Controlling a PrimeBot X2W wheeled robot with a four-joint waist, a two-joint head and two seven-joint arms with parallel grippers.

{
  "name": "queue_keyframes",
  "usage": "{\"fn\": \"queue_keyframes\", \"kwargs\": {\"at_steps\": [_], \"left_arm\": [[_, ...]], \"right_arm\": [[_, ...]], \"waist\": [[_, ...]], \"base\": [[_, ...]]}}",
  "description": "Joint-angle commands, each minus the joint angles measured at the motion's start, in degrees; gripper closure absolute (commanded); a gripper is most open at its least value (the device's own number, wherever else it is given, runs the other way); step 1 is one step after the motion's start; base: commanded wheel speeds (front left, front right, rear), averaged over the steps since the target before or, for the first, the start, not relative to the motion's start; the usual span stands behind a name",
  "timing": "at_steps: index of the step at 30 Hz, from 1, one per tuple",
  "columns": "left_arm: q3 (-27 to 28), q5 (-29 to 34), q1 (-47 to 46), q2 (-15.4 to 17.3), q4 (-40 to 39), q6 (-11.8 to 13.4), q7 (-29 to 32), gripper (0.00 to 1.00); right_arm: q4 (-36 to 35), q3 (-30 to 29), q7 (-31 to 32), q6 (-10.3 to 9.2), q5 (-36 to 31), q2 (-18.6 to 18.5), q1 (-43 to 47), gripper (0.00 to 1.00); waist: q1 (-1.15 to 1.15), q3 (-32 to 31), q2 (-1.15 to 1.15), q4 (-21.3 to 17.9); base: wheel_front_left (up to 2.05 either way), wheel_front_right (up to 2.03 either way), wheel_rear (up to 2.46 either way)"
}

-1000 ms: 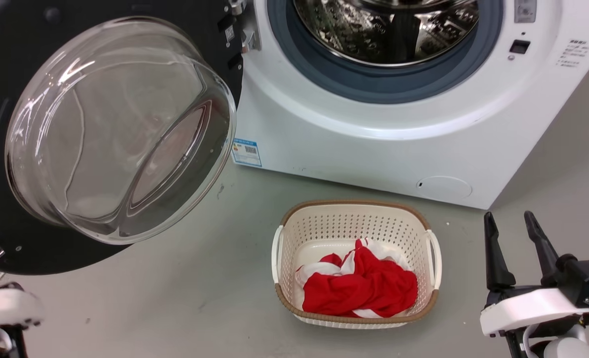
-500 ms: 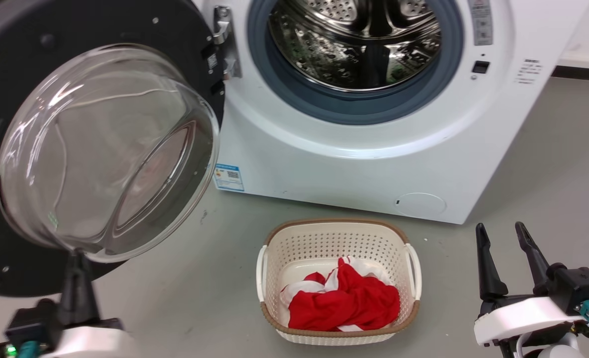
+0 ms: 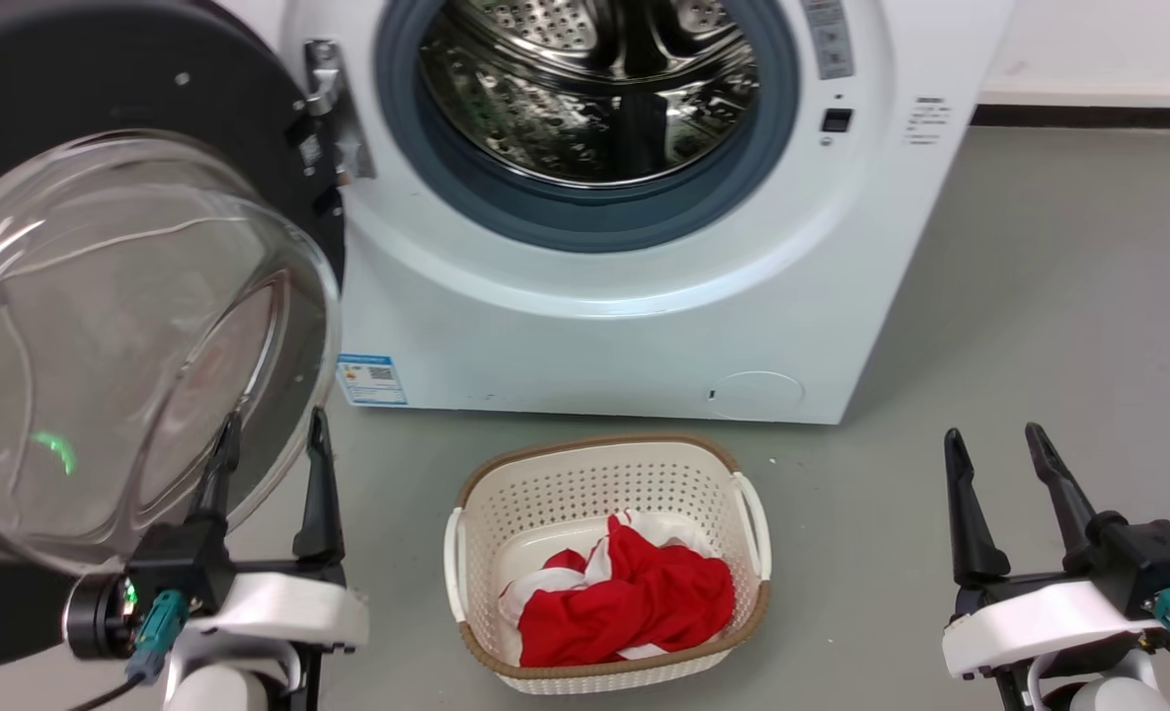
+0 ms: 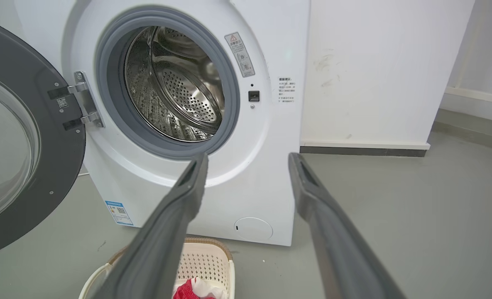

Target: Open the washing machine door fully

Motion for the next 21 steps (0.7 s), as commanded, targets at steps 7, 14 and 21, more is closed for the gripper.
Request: {"fn": "queue_keyframes", "kwargs": {"at_steps": [7, 14, 21], "left_arm": [[-1.0, 2.7, -2.4, -0.6, 1.8, -0.7, -0.1, 0.00], [-1.6, 4.2, -1.3, -0.9, 3.2, -0.8, -0.1, 0.00], [-1.6, 4.8, -0.7, -1.1, 3.7, -0.9, -0.1, 0.00]], "right_arm": [[-2.1, 0.2, 1.1, -0.04, -0.5, 0.1, 1.4, 0.00], [-1.8, 1.1, 1.8, -0.04, -0.6, 0.1, 2.3, 0.00], [-1.0, 1.1, 1.6, -0.04, -0.6, 0.1, 2.1, 0.00]], "waist": [[0.00, -0.8, 0.00, -2.5], [0.00, -1.0, 0.00, -2.8], [0.00, -0.9, 0.00, -2.5]], "base": [[0.00, 0.00, 0.00], [0.00, 0.00, 0.00], [0.00, 0.00, 0.00]]}}
